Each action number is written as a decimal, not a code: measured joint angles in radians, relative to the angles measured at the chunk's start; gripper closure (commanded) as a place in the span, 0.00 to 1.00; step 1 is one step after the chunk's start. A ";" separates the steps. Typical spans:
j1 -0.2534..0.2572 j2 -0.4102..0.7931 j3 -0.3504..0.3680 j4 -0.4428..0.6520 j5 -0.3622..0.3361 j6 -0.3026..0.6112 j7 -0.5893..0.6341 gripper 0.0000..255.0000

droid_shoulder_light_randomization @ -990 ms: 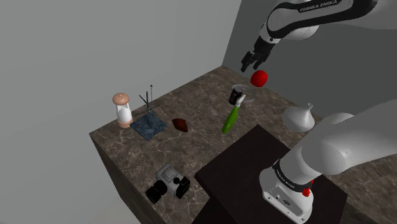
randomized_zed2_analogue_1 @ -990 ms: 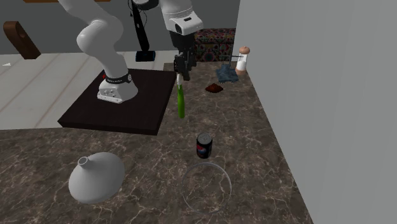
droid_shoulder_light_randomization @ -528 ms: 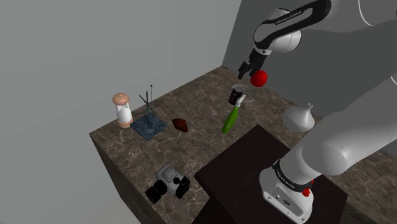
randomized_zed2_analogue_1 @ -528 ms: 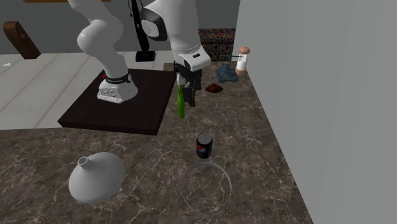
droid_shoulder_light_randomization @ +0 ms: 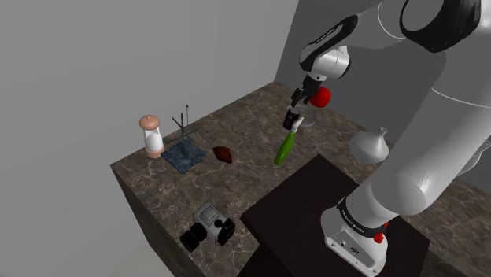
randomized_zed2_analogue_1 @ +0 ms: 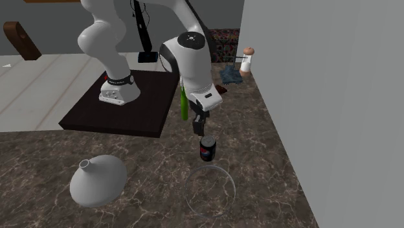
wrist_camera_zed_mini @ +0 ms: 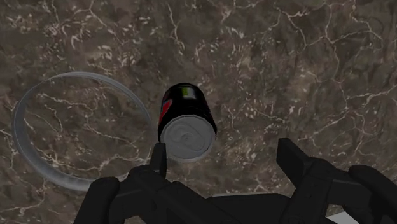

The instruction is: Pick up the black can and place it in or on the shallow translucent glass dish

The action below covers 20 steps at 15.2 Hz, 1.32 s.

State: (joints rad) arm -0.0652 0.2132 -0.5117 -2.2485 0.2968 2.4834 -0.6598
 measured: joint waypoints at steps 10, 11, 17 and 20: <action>-0.098 0.227 0.081 0.111 0.172 0.061 -0.146 0.00; -0.104 0.240 0.089 0.114 0.182 0.070 -0.154 0.00; -0.110 0.258 0.099 0.119 0.196 0.082 -0.163 0.00; -0.111 0.258 0.099 0.119 0.196 0.082 -0.163 1.00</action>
State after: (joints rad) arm -0.1759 0.4709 -0.4125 -2.1294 0.4931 2.5658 -0.8230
